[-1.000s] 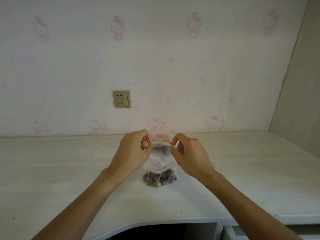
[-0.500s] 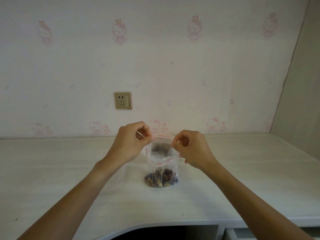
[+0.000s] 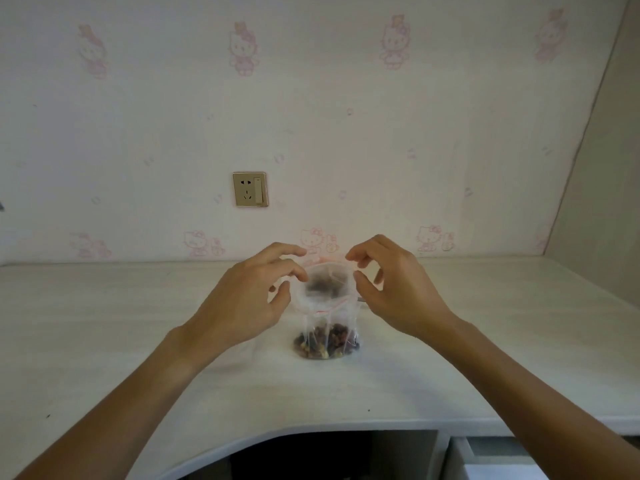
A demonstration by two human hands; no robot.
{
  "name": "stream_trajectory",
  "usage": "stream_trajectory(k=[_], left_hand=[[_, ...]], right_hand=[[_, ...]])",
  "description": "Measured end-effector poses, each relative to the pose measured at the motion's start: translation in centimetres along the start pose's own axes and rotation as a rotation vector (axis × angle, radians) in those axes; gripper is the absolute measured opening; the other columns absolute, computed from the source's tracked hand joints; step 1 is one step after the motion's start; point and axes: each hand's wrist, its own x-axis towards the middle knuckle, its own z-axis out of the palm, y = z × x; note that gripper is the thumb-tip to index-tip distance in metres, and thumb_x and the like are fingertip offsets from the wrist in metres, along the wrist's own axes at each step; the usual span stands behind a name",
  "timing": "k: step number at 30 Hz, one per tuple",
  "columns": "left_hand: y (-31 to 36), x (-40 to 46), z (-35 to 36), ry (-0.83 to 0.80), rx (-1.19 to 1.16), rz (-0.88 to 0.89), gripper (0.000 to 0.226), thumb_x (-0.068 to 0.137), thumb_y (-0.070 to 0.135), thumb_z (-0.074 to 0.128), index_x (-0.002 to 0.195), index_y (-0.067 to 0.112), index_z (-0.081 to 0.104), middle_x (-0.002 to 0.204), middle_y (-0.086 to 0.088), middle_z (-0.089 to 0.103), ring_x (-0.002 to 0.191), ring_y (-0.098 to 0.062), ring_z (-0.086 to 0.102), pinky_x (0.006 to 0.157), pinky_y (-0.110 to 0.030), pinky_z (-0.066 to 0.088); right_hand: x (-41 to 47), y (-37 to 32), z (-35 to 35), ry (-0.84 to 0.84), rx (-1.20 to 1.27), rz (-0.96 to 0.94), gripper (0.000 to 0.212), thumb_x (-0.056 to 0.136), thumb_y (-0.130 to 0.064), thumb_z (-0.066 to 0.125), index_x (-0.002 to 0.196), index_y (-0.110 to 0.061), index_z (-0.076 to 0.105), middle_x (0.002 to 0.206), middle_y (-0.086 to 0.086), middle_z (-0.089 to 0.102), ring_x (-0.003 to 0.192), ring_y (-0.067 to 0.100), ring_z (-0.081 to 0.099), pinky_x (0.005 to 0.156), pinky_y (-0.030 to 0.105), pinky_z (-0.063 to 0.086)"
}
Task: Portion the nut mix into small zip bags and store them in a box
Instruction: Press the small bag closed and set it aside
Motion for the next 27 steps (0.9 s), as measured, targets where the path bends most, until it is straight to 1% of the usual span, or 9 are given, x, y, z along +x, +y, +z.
stream_trajectory(k=[4, 8, 9, 11, 14, 18, 23, 25, 27], left_hand=[[0.2, -1.5, -0.3, -0.053, 0.127, 0.157, 0.029, 0.086, 0.014, 0.066, 0.108, 0.031, 0.070, 0.135, 0.022, 0.057, 0.080, 0.001, 0.062, 0.063, -0.016, 0.051], [0.0, -1.8, 0.4, -0.193, 0.181, 0.157, 0.036, 0.084, 0.024, 0.068, 0.118, 0.034, 0.066, 0.124, 0.023, 0.063, 0.076, -0.001, 0.063, 0.064, -0.024, 0.055], [-0.1, -1.7, 0.6, -0.206, 0.207, 0.148, 0.035, 0.086, 0.024, 0.070, 0.119, 0.033, 0.066, 0.120, 0.021, 0.065, 0.075, -0.003, 0.064, 0.065, -0.027, 0.056], [-0.3, -1.4, 1.0, -0.199, 0.262, 0.136, 0.025, 0.091, 0.025, 0.071, 0.115, 0.030, 0.069, 0.112, 0.018, 0.068, 0.073, -0.008, 0.067, 0.065, -0.033, 0.057], [-0.4, -0.7, 0.8, -0.173, 0.306, 0.117, 0.010, 0.100, 0.037, 0.064, 0.104, 0.030, 0.070, 0.099, 0.016, 0.067, 0.069, -0.008, 0.066, 0.063, -0.034, 0.056], [-0.3, -0.1, 0.4, -0.195, 0.292, 0.097, 0.015, 0.103, 0.040, 0.056, 0.099, 0.031, 0.069, 0.094, 0.018, 0.064, 0.068, -0.006, 0.065, 0.063, -0.031, 0.054], [0.3, 0.6, 0.5, -0.214, 0.229, 0.094, 0.019, 0.102, 0.033, 0.050, 0.089, 0.029, 0.063, 0.085, 0.015, 0.062, 0.067, -0.008, 0.060, 0.062, -0.027, 0.047], [0.5, 0.6, 0.7, -0.253, 0.156, 0.059, 0.021, 0.103, 0.040, 0.051, 0.085, 0.032, 0.058, 0.077, 0.018, 0.059, 0.068, -0.007, 0.057, 0.059, -0.022, 0.040], [0.3, 0.6, 0.9, -0.280, 0.147, 0.029, 0.022, 0.098, 0.053, 0.056, 0.086, 0.034, 0.057, 0.074, 0.021, 0.058, 0.067, -0.004, 0.057, 0.060, -0.022, 0.042]], right_hand=[[-1.4, -1.0, -0.1, 0.002, -0.127, -0.320, 0.020, 0.088, -0.002, 0.071, 0.103, -0.015, 0.073, 0.103, -0.002, 0.069, 0.088, 0.015, 0.062, 0.075, 0.027, 0.052], [-2.1, -1.0, 1.0, -0.170, -0.327, -0.475, 0.031, 0.079, -0.008, 0.080, 0.107, -0.018, 0.074, 0.108, -0.004, 0.073, 0.098, 0.016, 0.063, 0.098, 0.025, 0.042], [-2.1, -0.9, 1.4, -0.209, -0.400, -0.473, 0.034, 0.076, -0.010, 0.082, 0.108, -0.019, 0.074, 0.107, -0.004, 0.074, 0.095, 0.016, 0.065, 0.097, 0.025, 0.041], [-1.9, -0.7, 2.0, -0.266, -0.540, -0.422, 0.034, 0.072, -0.015, 0.085, 0.103, -0.021, 0.073, 0.099, -0.006, 0.074, 0.087, 0.015, 0.066, 0.086, 0.026, 0.043], [-1.3, -0.4, 2.0, -0.303, -0.602, -0.342, 0.028, 0.073, -0.015, 0.083, 0.097, -0.021, 0.071, 0.087, -0.007, 0.072, 0.077, 0.017, 0.064, 0.074, 0.029, 0.040], [-0.5, -0.3, 1.7, -0.275, -0.530, -0.293, 0.010, 0.090, -0.029, 0.069, 0.096, -0.021, 0.069, 0.089, -0.005, 0.070, 0.084, 0.020, 0.059, 0.078, 0.031, 0.034], [0.5, -0.1, 1.7, -0.276, -0.401, -0.219, 0.027, 0.098, -0.045, 0.057, 0.092, -0.021, 0.068, 0.091, -0.006, 0.063, 0.087, 0.015, 0.050, 0.087, 0.031, 0.035], [0.8, 0.0, 1.6, -0.317, -0.337, -0.191, 0.031, 0.101, -0.045, 0.055, 0.093, -0.018, 0.070, 0.091, -0.005, 0.065, 0.085, 0.015, 0.052, 0.091, 0.033, 0.037], [1.2, 0.0, 1.3, -0.357, -0.258, -0.162, 0.033, 0.101, -0.044, 0.056, 0.092, -0.016, 0.070, 0.089, -0.005, 0.069, 0.083, 0.016, 0.059, 0.092, 0.033, 0.040]])
